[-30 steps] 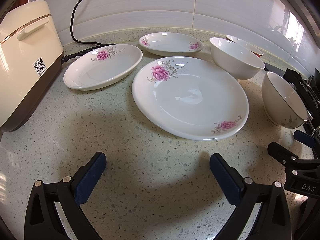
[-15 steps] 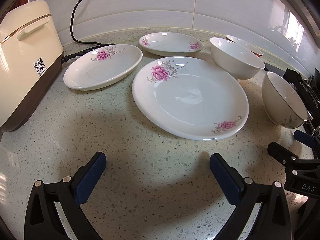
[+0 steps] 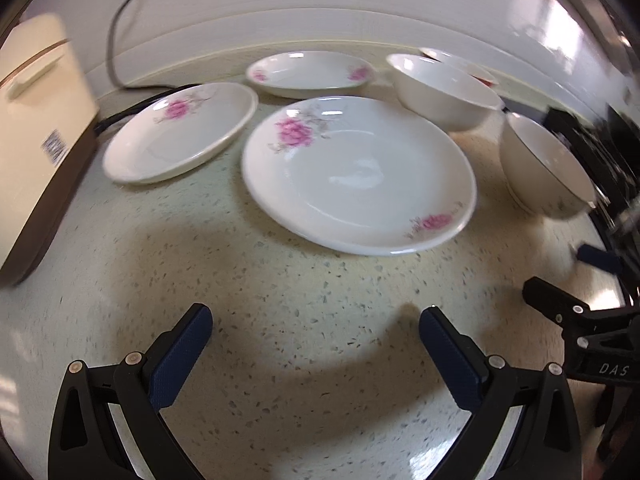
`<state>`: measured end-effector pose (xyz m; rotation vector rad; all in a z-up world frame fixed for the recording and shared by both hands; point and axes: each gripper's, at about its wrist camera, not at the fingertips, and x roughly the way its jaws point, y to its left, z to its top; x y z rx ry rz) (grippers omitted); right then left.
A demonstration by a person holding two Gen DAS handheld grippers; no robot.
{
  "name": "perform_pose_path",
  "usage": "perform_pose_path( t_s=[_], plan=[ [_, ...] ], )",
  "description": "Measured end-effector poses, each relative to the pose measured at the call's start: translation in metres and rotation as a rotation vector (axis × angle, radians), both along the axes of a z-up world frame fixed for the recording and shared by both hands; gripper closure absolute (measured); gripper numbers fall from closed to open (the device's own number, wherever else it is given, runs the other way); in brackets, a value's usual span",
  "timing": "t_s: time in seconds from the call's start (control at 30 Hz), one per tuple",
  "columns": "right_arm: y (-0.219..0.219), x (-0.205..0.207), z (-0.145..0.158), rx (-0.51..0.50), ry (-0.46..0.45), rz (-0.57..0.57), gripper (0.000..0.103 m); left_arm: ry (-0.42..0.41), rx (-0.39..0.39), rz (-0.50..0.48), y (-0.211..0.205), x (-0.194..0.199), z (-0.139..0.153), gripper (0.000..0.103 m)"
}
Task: Organize plates and bowls
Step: 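Grasp the rim of the large pink-flower plate with the left tool while the right tool grasps it too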
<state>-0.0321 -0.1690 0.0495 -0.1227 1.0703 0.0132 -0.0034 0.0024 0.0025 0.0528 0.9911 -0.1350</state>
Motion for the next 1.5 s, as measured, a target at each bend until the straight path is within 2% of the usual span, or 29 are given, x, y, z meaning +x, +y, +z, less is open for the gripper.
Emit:
perform_pose_path(
  t_s=[0.07, 0.2, 0.37, 0.47, 0.53, 0.6, 0.73, 0.83, 0.87, 0.9, 0.93, 0.97, 1.0, 1.1, 1.2, 1.27, 1.37, 1.5],
  plan=[
    [0.006, -0.002, -0.001, 0.007, 0.007, 0.044, 0.000, -0.001, -0.019, -0.023, 0.006, 0.001, 0.001, 0.000],
    [0.010, -0.005, 0.002, 0.057, 0.009, 0.049, 0.000, 0.002, -0.150, 0.024, 0.032, 0.006, 0.006, 0.000],
    [0.007, 0.001, 0.009, 0.313, -0.009, 0.009, 0.000, -0.004, -0.339, 0.088, 0.059, 0.022, 0.009, 0.000],
    [0.013, 0.010, 0.009, 0.396, -0.019, -0.012, 0.000, -0.002, -0.401, 0.136, 0.067, 0.033, 0.010, 0.000],
    [0.017, 0.018, 0.008, 0.478, -0.029, -0.010, 0.002, -0.012, -0.419, 0.169, 0.069, 0.040, 0.010, 0.000],
    [0.023, 0.024, 0.007, 0.517, -0.034, -0.014, 0.008, -0.020, -0.416, 0.187, 0.068, 0.051, 0.009, 0.000],
    [0.035, 0.042, 0.005, 0.526, -0.038, -0.028, 0.023, -0.058, -0.413, 0.229, 0.064, 0.064, 0.007, 0.000],
    [0.036, 0.049, 0.003, 0.536, -0.048, -0.049, 0.033, -0.099, -0.409, 0.254, 0.062, 0.069, 0.005, 0.013],
    [0.034, 0.052, 0.002, 0.552, -0.050, -0.056, 0.040, -0.103, -0.410, 0.253, 0.061, 0.070, 0.005, 0.024],
    [0.034, 0.055, 0.000, 0.557, -0.049, -0.061, 0.050, -0.103, -0.417, 0.245, 0.060, 0.071, 0.004, 0.041],
    [0.033, 0.057, -0.001, 0.561, -0.045, -0.063, 0.055, -0.098, -0.427, 0.233, 0.060, 0.071, 0.003, 0.050],
    [0.034, 0.059, -0.002, 0.564, -0.047, -0.063, 0.057, -0.089, -0.440, 0.220, 0.059, 0.073, 0.000, 0.068],
    [0.035, 0.061, -0.003, 0.564, -0.047, -0.063, 0.059, -0.076, -0.451, 0.213, 0.059, 0.076, -0.002, 0.078],
    [0.032, 0.060, -0.004, 0.549, -0.056, -0.083, 0.072, -0.074, -0.464, 0.226, 0.064, 0.075, -0.004, 0.086],
    [0.028, 0.057, -0.004, 0.566, -0.066, -0.089, 0.075, -0.075, -0.478, 0.219, 0.066, 0.072, -0.005, 0.088],
    [0.023, 0.052, -0.001, 0.586, -0.094, -0.068, 0.076, -0.108, -0.430, 0.209, 0.061, 0.066, 0.001, 0.087],
    [0.026, 0.046, 0.004, 0.561, -0.133, -0.041, 0.076, -0.154, -0.387, 0.192, 0.058, 0.052, 0.009, 0.087],
    [0.026, 0.041, 0.006, 0.548, -0.157, -0.027, 0.076, -0.163, -0.394, 0.183, 0.060, 0.048, 0.011, 0.087]
  ],
)
